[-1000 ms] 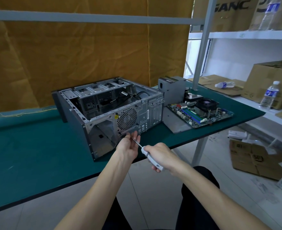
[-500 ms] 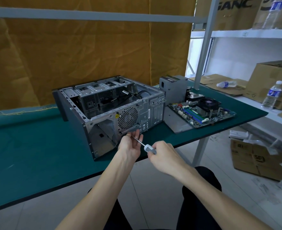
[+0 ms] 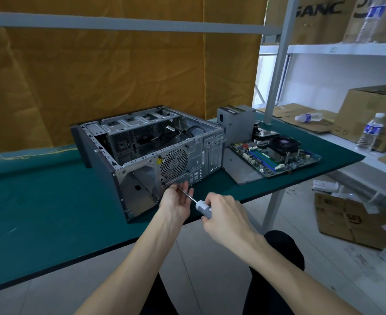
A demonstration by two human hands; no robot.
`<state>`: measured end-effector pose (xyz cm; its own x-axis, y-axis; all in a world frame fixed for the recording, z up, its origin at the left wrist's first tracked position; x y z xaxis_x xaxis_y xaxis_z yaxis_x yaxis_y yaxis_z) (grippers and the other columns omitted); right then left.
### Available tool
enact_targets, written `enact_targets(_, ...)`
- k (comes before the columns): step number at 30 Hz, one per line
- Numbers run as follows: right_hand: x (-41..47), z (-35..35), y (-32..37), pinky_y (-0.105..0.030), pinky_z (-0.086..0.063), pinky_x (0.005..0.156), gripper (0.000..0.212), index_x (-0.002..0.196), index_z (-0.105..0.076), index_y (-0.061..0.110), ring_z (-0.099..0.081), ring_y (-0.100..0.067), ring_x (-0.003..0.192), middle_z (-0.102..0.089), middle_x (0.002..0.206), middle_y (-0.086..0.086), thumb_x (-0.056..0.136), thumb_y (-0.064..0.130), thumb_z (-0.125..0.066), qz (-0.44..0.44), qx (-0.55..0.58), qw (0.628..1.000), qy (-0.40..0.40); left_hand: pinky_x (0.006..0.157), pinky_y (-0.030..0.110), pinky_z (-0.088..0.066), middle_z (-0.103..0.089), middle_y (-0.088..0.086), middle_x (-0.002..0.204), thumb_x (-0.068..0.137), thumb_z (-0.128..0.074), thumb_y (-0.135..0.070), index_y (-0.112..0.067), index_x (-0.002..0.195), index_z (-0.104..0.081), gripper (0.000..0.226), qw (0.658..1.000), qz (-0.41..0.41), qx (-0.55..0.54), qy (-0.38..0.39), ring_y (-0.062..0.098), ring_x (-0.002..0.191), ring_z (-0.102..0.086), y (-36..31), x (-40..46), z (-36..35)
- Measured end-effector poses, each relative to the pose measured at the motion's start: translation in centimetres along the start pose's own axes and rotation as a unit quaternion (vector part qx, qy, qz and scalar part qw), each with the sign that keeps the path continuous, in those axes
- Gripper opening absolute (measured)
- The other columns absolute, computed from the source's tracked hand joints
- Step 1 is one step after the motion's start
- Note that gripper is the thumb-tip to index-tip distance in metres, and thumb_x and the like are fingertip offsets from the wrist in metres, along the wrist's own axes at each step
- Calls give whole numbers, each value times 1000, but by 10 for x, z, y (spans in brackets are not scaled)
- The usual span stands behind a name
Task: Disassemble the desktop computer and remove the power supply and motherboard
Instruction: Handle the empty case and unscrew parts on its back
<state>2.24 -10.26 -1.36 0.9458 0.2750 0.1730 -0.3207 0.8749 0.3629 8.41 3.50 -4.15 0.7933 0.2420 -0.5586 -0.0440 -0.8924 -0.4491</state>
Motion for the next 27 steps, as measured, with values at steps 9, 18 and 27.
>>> enact_targets(9,2,-6,-5,-30,-43,68,13,106,-58,12,-56,-21,84,-53,101,-3,99,22,-56,22,60,998,3,82,34,-57,-70,23,111,105,-53,-9,2,110,-57,13,998,-53,4,-37,24,97,-72,10,-3,-6)
enact_targets(18,-5,-12,-12,-29,-35,65,22,114,-62,22,-61,-21,89,-52,102,6,92,24,-64,93,5,993,-79,78,32,-58,-65,9,92,108,-42,-15,-5,88,-54,25,1000,-16,-20,-10,13,77,-68,4,-8,-8)
enact_targets(27,-1,-15,-39,-28,-47,74,29,117,-69,22,-59,-13,86,-60,98,9,89,21,-72,59,137,984,-94,89,35,-53,-68,15,95,107,-45,-11,1,99,-59,21,998,-9,46,32,22,87,-68,-5,-12,9)
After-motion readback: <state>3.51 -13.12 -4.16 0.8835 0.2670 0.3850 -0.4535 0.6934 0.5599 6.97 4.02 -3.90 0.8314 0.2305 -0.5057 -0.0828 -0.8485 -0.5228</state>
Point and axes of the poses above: each hand's wrist, its own x-axis towards the middle knuckle, its own z-axis out of the back of the hand, y = z × x, the point moved 1 cm from there along x, towards the middle knuckle
